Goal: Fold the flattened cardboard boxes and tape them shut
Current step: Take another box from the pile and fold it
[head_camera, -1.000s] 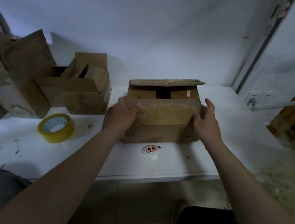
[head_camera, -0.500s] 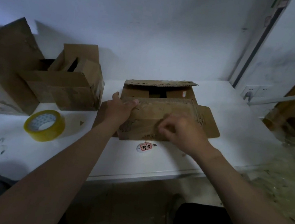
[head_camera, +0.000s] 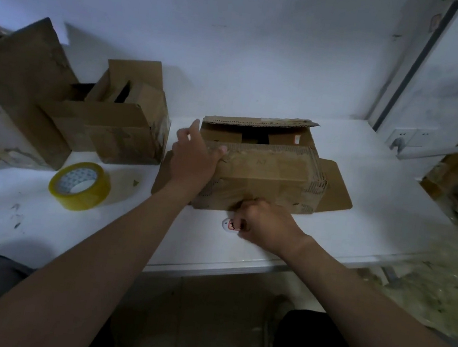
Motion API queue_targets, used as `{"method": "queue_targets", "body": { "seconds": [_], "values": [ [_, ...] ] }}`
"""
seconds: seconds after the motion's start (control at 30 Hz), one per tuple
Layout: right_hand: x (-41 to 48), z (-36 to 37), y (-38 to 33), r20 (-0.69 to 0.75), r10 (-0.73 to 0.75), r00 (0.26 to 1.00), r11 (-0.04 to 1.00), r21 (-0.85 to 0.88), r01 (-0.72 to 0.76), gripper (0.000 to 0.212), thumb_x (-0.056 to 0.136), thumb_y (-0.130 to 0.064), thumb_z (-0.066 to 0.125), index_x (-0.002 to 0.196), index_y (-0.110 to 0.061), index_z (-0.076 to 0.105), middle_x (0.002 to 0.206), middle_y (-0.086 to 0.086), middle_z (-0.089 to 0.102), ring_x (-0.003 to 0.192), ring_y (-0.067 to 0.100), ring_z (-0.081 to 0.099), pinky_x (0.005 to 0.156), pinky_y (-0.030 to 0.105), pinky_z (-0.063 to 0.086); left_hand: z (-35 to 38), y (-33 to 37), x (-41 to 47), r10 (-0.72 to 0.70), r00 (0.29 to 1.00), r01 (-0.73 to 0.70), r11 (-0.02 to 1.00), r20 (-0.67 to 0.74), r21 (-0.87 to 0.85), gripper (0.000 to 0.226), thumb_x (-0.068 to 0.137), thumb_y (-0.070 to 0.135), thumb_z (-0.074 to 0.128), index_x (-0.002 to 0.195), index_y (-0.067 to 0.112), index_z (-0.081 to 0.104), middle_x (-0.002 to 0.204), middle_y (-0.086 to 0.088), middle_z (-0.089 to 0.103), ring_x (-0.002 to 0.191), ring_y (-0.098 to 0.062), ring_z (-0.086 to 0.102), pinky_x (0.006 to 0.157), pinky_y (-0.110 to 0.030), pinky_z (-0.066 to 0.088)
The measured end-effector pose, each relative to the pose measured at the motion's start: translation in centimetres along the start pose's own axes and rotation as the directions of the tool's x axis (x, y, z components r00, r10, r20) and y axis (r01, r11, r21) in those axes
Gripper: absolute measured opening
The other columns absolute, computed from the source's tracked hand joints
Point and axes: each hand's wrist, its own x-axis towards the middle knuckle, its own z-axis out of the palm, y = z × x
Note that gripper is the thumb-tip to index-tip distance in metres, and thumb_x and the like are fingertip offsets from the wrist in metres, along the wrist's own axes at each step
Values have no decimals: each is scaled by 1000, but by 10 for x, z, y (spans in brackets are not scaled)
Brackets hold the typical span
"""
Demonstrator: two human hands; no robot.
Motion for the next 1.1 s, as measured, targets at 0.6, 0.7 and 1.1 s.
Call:
{"method": "queue_targets", "body": {
  "seconds": [0.6,0.7,1.1],
  "values": [
    [-38,-92,120,-439,657,613,750,466,-470,20,88,-51,67,86,-31,68,90,-10,66,81,12,60,68,30,47,37,46,28,443,867,-493,699,228,518,40,101,52,43,138,41,53,146,9,51,142,-21,37,106,-83,7],
    [-40,-74,148,-276,763,585,645,395,-654,27,89,-58,61,90,-32,68,93,-8,70,84,18,64,73,33,53,45,45,29,430,873,-485,711,230,509,36,100,54,43,129,41,61,140,11,56,135,-18,43,107,-78,14],
    [-20,-66,153,-171,792,585,609,274,-744,25,96,-37,58,109,-22,73,111,6,64,100,32,60,78,38,50,49,37,35,334,916,-393,858,220,330,33,95,58,50,119,45,68,137,16,56,134,-15,43,110,-76,6]
  ]
}}
